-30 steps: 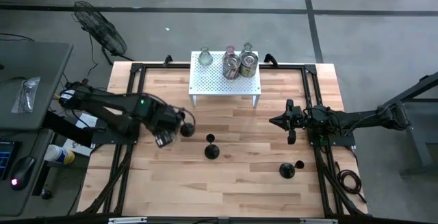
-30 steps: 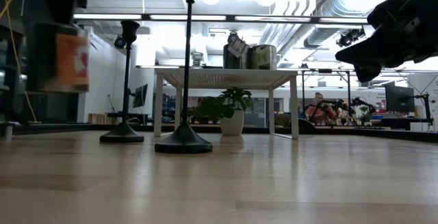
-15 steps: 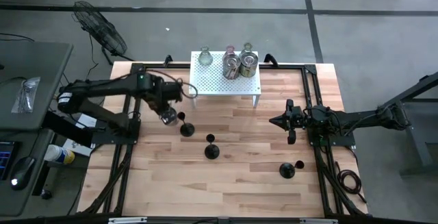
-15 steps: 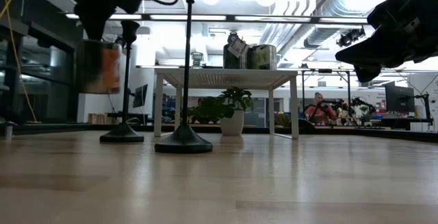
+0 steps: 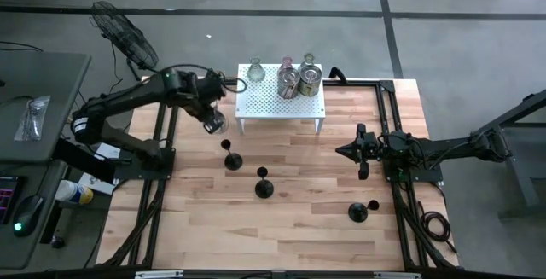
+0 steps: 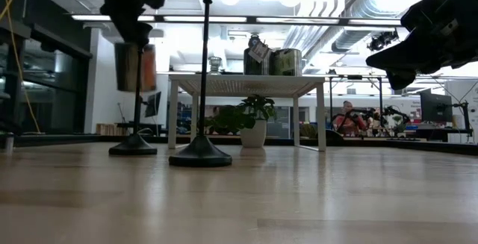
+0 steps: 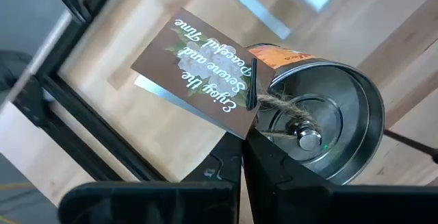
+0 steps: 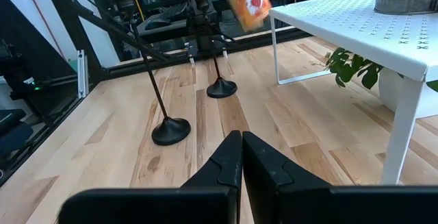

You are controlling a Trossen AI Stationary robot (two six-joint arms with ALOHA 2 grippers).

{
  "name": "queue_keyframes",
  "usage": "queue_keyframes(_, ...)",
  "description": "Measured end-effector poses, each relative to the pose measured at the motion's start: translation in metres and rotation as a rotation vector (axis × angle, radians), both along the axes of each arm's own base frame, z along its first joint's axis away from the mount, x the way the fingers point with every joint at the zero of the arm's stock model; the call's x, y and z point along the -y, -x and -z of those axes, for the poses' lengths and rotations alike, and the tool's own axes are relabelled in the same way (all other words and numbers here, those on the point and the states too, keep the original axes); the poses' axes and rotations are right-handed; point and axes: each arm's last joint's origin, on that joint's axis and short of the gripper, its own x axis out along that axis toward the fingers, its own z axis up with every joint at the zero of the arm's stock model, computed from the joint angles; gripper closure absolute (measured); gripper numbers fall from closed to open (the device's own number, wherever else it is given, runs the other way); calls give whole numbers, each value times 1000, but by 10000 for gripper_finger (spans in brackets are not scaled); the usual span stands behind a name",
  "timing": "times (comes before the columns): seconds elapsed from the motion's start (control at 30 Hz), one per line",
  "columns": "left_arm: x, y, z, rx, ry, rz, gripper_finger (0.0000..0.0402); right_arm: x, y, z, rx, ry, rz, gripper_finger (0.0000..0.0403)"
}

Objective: Pick & Place candle stick holders
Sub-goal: Put the orange scented candle on the shelf aligned with the other scented candles

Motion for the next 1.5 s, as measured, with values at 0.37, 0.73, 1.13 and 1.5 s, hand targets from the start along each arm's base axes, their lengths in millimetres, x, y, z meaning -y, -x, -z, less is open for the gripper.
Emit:
queue_keyframes(0.37, -21, -9, -45, 89, -105, 58, 401, 0, 0, 0, 0, 0, 0, 398)
queue_keyframes(0.73, -48, -47, -66, 99, -170, 181, 401, 0, 0, 0, 0, 0, 0, 398)
queue_keyframes(1.13, -83, -88, -69, 100, -185, 433, 401, 0, 0, 0, 0, 0, 0, 398)
queue_keyframes(1.5, -99, -104, -53, 78, -178, 550, 401, 0, 0, 0, 0, 0, 0, 398)
